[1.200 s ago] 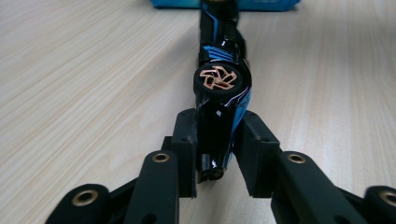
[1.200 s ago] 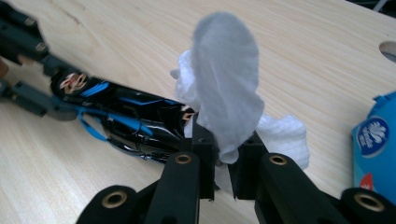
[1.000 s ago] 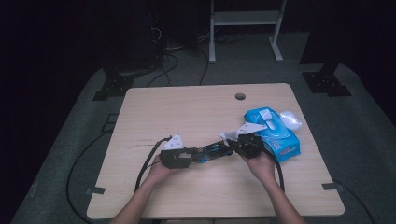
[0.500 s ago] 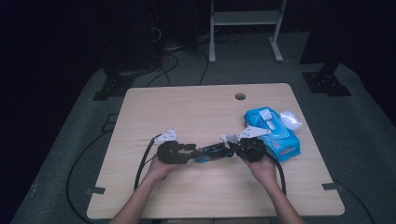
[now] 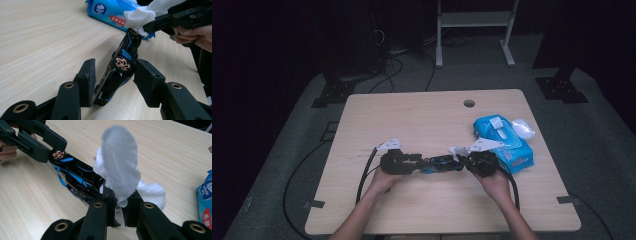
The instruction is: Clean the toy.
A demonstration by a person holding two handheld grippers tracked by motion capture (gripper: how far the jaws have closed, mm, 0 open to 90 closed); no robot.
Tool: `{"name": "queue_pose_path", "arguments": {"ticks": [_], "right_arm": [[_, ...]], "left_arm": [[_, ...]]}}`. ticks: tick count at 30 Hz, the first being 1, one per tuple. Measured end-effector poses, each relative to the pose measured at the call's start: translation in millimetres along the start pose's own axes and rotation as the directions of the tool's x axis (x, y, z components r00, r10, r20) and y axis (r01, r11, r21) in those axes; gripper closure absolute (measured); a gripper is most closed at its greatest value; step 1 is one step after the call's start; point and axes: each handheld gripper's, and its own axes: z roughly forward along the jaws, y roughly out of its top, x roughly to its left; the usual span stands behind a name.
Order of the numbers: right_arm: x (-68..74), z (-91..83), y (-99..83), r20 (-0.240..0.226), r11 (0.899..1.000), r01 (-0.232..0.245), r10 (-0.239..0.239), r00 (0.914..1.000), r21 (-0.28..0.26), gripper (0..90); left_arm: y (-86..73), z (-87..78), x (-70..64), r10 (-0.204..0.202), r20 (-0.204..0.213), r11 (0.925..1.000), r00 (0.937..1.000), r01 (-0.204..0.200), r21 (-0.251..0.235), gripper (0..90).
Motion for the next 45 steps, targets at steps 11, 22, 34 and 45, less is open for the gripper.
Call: {"name": "queue_pose_path", "arguments": {"ticks": [11, 22, 34, 45], "right_arm": [[3.1, -2.9, -1.8, -0.002, 1.000, 0.015, -0.015, 0.9999, -0.001, 81.7], [11.0, -10.4, -8.5, -0.015, 0.999, 0.032, -0.032, 0.9994, -0.008, 81.6], [21.7, -13.9, -16.9, -0.034, 0.993, 0.110, -0.109, 0.9935, 0.046, 81.2], [16.9, 8.8, -1.2, -0.045, 0.994, 0.092, -0.089, 0.9950, 0.055, 81.0]], "left_arm": [[0.6, -2.5, 1.6, -0.046, -0.015, 0.9979, 0.9988, 0.045, -0.046, 51.0], [-1.2, -3.5, -5.2, -0.005, -0.016, 1.0000, 0.9999, 0.005, -0.006, 44.2], [-6.4, 2.0, -9.2, 0.077, -0.071, 0.9917, 0.9945, -0.069, 0.109, 40.1], [-7.8, 9.2, -10.7, 0.146, -0.102, 0.9790, 0.9839, -0.129, 0.158, 35.4]]}}
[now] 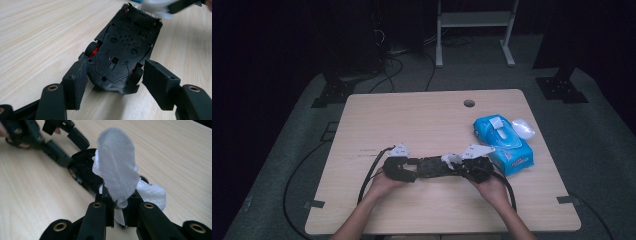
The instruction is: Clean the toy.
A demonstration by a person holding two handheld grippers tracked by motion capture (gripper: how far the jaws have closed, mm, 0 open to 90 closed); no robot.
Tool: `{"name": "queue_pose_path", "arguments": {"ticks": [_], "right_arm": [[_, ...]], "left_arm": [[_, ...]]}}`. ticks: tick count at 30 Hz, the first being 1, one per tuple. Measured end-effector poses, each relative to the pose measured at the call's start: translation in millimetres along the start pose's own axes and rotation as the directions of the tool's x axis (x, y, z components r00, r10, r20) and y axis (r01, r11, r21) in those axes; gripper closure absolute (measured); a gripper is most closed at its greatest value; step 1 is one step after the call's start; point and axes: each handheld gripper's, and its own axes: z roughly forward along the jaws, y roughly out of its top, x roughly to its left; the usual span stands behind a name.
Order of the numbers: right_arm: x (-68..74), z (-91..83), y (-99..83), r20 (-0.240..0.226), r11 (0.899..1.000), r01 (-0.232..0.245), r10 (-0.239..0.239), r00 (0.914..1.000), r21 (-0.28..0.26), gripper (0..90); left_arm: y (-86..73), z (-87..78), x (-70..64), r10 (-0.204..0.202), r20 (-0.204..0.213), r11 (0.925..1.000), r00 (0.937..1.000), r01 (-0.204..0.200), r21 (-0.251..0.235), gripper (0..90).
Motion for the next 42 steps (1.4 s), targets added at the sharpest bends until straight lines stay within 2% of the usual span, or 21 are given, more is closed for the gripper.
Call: {"name": "queue_pose_path", "arguments": {"ticks": [1, 3, 5, 7, 13, 14, 19, 22, 27, 30, 32, 34, 36, 38, 39, 42], "right_arm": [[0.0, 0.0, 0.0, 0.000, 1.000, 0.000, 0.000, 1.0000, 0.000, 81.0], [-6.0, 8.8, -3.0, -0.016, 0.999, -0.042, 0.042, 0.9990, 0.027, 81.1], [-7.5, 15.2, -7.3, -0.005, 0.998, -0.051, 0.051, 0.9987, 0.046, 80.6], [-10.4, 16.8, -9.7, -0.014, 0.997, -0.066, 0.066, 0.9977, 0.029, 80.6], [-14.4, 21.9, -5.0, 0.007, 0.998, -0.046, 0.046, 0.9989, 0.037, 80.6], [-15.0, 23.3, -4.2, 0.004, 0.998, -0.055, 0.055, 0.9985, 0.034, 80.6], [-14.8, 25.9, -2.9, 0.006, 0.999, -0.045, 0.045, 0.9990, 0.031, 80.6], [-15.2, 26.3, -2.3, 0.002, 0.998, -0.048, 0.048, 0.9988, 0.032, 80.6], [-16.5, 28.2, 0.0, 0.001, 0.999, -0.038, 0.038, 0.9993, 0.038, 80.5], [-17.6, 30.0, 1.4, 0.001, 0.999, -0.038, 0.038, 0.9993, 0.038, 80.5], [-17.8, 30.7, 1.8, 0.000, 0.999, -0.039, 0.039, 0.9992, 0.038, 80.5], [-18.4, 31.1, 2.1, -0.002, 0.998, -0.040, 0.040, 0.9992, 0.038, 80.5], [-18.2, 30.3, 3.3, -0.003, 0.998, -0.044, 0.044, 0.9990, 0.050, 80.6], [-15.9, 28.3, 5.7, -0.015, 0.998, -0.037, 0.038, 0.9992, 0.048, 80.7], [-13.2, 27.0, 7.3, -0.033, 0.999, -0.042, 0.043, 0.9985, 0.034, 80.8], [2.8, 29.0, 13.5, -0.109, 1.000, -0.028, 0.029, 0.9936, 0.010, 80.8]], "left_arm": [[0.1, -0.1, -0.1, 0.004, 0.002, 1.0000, 1.0000, -0.004, -0.006, 35.4], [0.5, -0.5, -1.7, 0.022, 0.003, 0.9997, 0.9997, -0.022, -0.012, 31.8], [0.8, 0.1, -3.9, 0.058, -0.016, 0.9983, 0.9982, -0.058, -0.009, 27.4], [1.0, 1.8, -4.8, 0.076, -0.029, 0.9971, 0.9967, -0.076, -0.005, 24.2], [2.5, 7.7, -5.4, 0.083, -0.045, 0.9965, 0.9955, -0.083, 0.006, 19.5], [2.4, 9.2, -6.5, 0.084, -0.050, 0.9964, 0.9952, -0.084, 0.010, 19.4], [1.4, 16.9, -10.1, 0.110, -0.053, 0.9925, 0.9925, -0.107, 0.059, 16.6], [1.9, 18.6, -12.0, 0.127, -0.069, 0.9904, 0.9895, -0.123, 0.063, 16.6], [2.7, 18.5, -10.9, 0.129, -0.085, 0.9908, 0.9879, -0.125, 0.052, 16.5], [2.0, 20.4, -11.2, 0.135, -0.082, 0.9895, 0.9874, -0.130, 0.063, 17.4], [1.5, 21.3, -11.9, 0.154, -0.077, 0.9861, 0.9850, -0.149, 0.075, 17.5], [0.6, 21.0, -12.9, 0.171, -0.081, 0.9835, 0.9818, -0.166, 0.073, 21.9], [0.5, 19.2, -12.0, 0.176, -0.063, 0.9822, 0.9825, -0.170, 0.079, 23.2], [0.1, 19.8, -14.1, 0.190, -0.070, 0.9795, 0.9793, -0.184, 0.082, 23.6], [0.1, 20.1, -14.7, 0.202, -0.074, 0.9767, 0.9765, -0.195, 0.089, 23.7], [0.5, 21.7, -15.6, 0.206, -0.078, 0.9759, 0.9754, -0.199, 0.089, 23.7]]}}
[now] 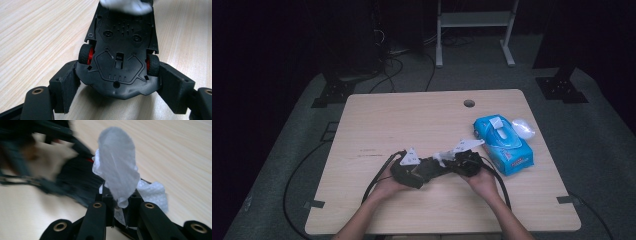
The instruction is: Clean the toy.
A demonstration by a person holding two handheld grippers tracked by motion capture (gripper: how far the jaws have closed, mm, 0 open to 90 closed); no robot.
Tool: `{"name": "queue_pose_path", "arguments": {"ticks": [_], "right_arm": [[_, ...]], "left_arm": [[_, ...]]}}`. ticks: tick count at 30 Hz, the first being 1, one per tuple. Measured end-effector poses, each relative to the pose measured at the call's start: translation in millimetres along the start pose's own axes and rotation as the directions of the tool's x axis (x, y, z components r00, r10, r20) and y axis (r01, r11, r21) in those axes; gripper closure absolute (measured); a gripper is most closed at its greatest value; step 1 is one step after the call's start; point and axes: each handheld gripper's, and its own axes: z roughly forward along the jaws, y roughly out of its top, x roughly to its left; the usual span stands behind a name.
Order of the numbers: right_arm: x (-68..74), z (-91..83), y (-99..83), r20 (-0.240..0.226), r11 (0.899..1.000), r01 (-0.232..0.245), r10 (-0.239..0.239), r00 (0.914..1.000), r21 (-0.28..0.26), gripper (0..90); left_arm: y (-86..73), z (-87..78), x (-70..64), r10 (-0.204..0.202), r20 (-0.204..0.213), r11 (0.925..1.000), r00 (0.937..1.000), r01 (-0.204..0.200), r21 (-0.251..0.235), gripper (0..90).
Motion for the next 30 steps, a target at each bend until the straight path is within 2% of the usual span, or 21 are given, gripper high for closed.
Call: {"name": "queue_pose_path", "arguments": {"ticks": [2, 3, 4, 5, 7, 9, 12, 14, 15, 17, 19, 21, 23, 25, 27, 30], "right_arm": [[12.3, 7.4, 2.0, -0.064, 1.000, 0.015, -0.015, 0.9978, 0.000, 80.8], [19.2, 12.7, 2.3, -0.084, 1.000, 0.029, -0.028, 0.9960, 0.009, 80.8], [22.9, 15.9, 2.0, -0.084, 0.999, 0.043, -0.041, 0.9956, 0.021, 80.8], [24.0, 17.8, 0.9, -0.077, 0.998, 0.055, -0.053, 0.9956, 0.027, 80.8], [19.5, 16.1, -1.6, -0.061, 0.999, 0.039, -0.038, 0.9974, 0.025, 80.8], [12.5, 8.9, -5.3, 0.002, 0.999, 0.028, -0.028, 0.9996, 0.025, 80.9], [2.3, -1.3, -11.9, 0.048, 1.000, -0.010, 0.009, 0.9988, 0.021, 81.0], [5.1, -2.0, -13.8, 0.039, 1.000, -0.027, 0.026, 0.9989, 0.013, 81.0], [11.6, 0.8, -14.4, 0.019, 1.000, -0.022, 0.022, 0.9996, 0.001, 81.2], [23.7, 7.8, -14.6, -0.008, 1.000, 0.015, -0.015, 0.9999, -0.006, 81.3], [32.3, 11.7, -13.1, -0.009, 0.999, 0.044, -0.044, 0.9990, -0.002, 81.4], [29.7, 9.6, -13.5, 0.000, 0.999, 0.053, -0.053, 0.9986, -0.004, 81.2], [22.5, 1.8, -17.3, 0.054, 0.998, 0.059, -0.059, 0.9968, -0.003, 81.2], [13.8, -6.9, -23.2, 0.090, 0.999, 0.032, -0.032, 0.9954, -0.006, 81.2], [9.6, -12.1, -28.8, 0.095, 1.000, 0.005, -0.003, 0.9955, -0.024, 81.1], [16.0, -9.5, -29.2, 0.091, 0.999, 0.016, -0.013, 0.9958, -0.032, 81.1]], "left_arm": [[0.1, -0.4, -0.9, 0.010, -0.006, 0.9999, 0.9999, -0.010, 0.010, 23.7], [-0.3, -0.2, -1.7, 0.008, -0.009, 0.9999, 0.9999, -0.008, 0.009, 23.8], [-0.8, -0.6, -1.8, 0.015, -0.011, 0.9998, 0.9998, -0.015, 0.017, 23.8], [-1.2, -0.6, -2.0, 0.020, -0.013, 0.9996, 0.9997, -0.019, 0.021, 23.8], [-1.9, -0.1, -3.1, 0.021, -0.017, 0.9995, 0.9996, -0.021, 0.022, 23.8], [-1.5, -0.7, -2.8, 0.028, -0.018, 0.9995, 0.9994, -0.028, 0.017, 23.9], [-0.1, -0.8, -2.6, 0.028, -0.012, 0.9996, 0.9995, -0.028, 0.012, 23.9], [-0.1, -0.2, -3.8, 0.036, -0.010, 0.9992, 0.9993, -0.036, 0.017, 23.9], [0.0, -0.4, -4.0, 0.039, -0.009, 0.9991, 0.9992, -0.039, 0.019, 23.9], [0.1, -0.5, -5.6, 0.055, -0.016, 0.9981, 0.9984, -0.054, 0.031, 23.9], [-1.0, -0.9, -6.2, 0.054, -0.017, 0.9981, 0.9984, -0.053, 0.032, 23.9], [-1.2, -2.3, -6.7, 0.047, -0.015, 0.9987, 0.9988, -0.046, 0.021, 24.0], [-0.7, -3.2, -7.0, 0.053, -0.018, 0.9983, 0.9984, -0.052, 0.028, 24.0], [-0.9, -2.8, -7.2, 0.045, -0.011, 0.9988, 0.9989, -0.045, 0.021, 24.0], [0.0, -1.8, -8.5, 0.047, -0.007, 0.9987, 0.9989, -0.047, 0.020, 24.0], [1.0, -1.1, -10.3, 0.057, -0.012, 0.9980, 0.9983, -0.057, 0.026, 24.0]]}}
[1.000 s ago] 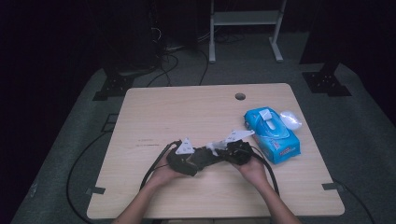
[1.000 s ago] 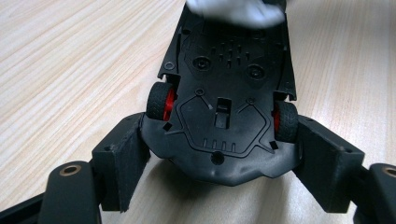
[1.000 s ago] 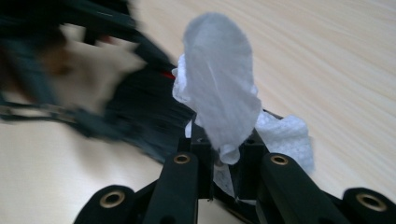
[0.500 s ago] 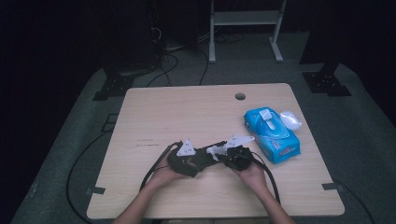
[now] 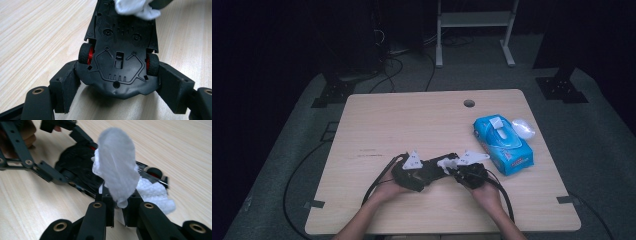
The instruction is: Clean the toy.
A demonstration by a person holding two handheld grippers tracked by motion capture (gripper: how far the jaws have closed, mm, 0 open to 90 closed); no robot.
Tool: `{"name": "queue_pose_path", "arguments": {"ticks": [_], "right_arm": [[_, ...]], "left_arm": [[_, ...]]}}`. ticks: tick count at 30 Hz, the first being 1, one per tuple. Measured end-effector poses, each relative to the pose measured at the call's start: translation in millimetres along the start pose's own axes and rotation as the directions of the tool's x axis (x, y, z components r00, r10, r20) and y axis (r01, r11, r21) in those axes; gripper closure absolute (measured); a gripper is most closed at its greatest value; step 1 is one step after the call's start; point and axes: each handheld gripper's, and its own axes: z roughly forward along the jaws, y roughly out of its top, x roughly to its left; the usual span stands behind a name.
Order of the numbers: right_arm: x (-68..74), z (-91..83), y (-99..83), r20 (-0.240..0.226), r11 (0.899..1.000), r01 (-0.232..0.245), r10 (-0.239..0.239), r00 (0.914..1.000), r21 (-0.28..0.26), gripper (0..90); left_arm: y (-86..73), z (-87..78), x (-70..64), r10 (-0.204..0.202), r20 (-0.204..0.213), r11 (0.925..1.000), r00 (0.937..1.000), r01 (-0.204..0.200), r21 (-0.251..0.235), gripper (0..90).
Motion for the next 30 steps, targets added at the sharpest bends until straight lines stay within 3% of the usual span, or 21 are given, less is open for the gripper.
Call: {"name": "queue_pose_path", "arguments": {"ticks": [3, 5, 8, 11, 12, 14, 17, 18, 21, 23, 25, 27, 30], "right_arm": [[13.8, 9.5, 3.7, -0.053, 0.999, 0.037, -0.038, 0.9979, -0.016, 81.0], [18.9, 10.7, 6.3, -0.042, 0.997, 0.082, -0.082, 0.9958, -0.005, 80.9], [6.6, 5.1, 3.7, 0.000, 0.999, 0.051, -0.051, 0.9987, -0.004, 80.9], [-7.2, -1.8, -0.7, 0.030, 0.999, -0.031, 0.031, 0.9991, -0.009, 80.9], [-7.1, -2.1, -1.3, 0.032, 0.999, -0.034, 0.035, 0.9989, -0.011, 80.8], [-2.0, -0.1, -1.3, 0.031, 0.999, -0.028, 0.029, 0.9991, -0.016, 80.6], [8.9, 6.8, 0.9, -0.041, 1.000, -0.012, 0.011, 0.9991, -0.026, 80.2], [10.8, 8.0, 1.6, -0.044, 1.000, 0.016, -0.018, 0.9989, -0.026, 80.2], [6.1, 4.8, 0.5, -0.034, 1.000, -0.004, 0.003, 0.9994, -0.023, 80.2], [-2.0, 0.5, -2.8, 0.013, 1.000, -0.006, 0.006, 0.9999, -0.022, 79.9], [-9.3, -2.8, -5.0, 0.030, 0.999, -0.033, 0.034, 0.9990, -0.026, 79.9], [-8.2, -2.9, -5.4, 0.037, 0.999, -0.036, 0.037, 0.9986, -0.028, 79.9], [3.3, 0.4, -2.5, 0.025, 1.000, 0.000, 0.000, 0.9997, -0.022, 79.9]], "left_arm": [[0.1, -0.2, -1.8, 0.015, -0.007, 0.9998, 0.9999, -0.015, 0.009, 24.0], [0.0, -0.5, -1.9, 0.003, -0.004, 1.0000, 1.0000, -0.003, 0.006, 24.0], [-0.1, -0.8, -1.5, 0.002, -0.001, 1.0000, 1.0000, -0.002, 0.006, 24.0], [0.3, 0.0, -1.5, -0.006, 0.002, 1.0000, 1.0000, 0.006, -0.001, 24.0], [0.4, 0.3, -1.9, -0.002, 0.000, 1.0000, 1.0000, 0.002, 0.000, 24.0], [0.3, 0.5, -2.8, 0.000, -0.004, 1.0000, 1.0000, 0.000, 0.000, 24.0], [0.5, 0.5, -3.2, 0.002, -0.006, 1.0000, 1.0000, -0.002, 0.002, 24.0], [0.6, 0.5, -3.4, 0.004, -0.008, 1.0000, 1.0000, -0.004, 0.003, 24.0], [-0.2, 0.6, -3.0, -0.005, -0.004, 1.0000, 1.0000, 0.005, -0.005, 24.0], [-0.1, 0.6, -2.3, -0.012, 0.001, 0.9999, 0.9999, 0.012, -0.008, 24.0], [0.2, 1.1, -2.4, -0.010, 0.000, 0.9999, 1.0000, 0.010, -0.009, 24.0], [0.3, 1.3, -3.0, -0.006, -0.003, 1.0000, 1.0000, 0.006, -0.007, 24.0], [-0.6, 0.1, -2.9, -0.005, -0.001, 1.0000, 1.0000, 0.005, -0.005, 24.0]]}}
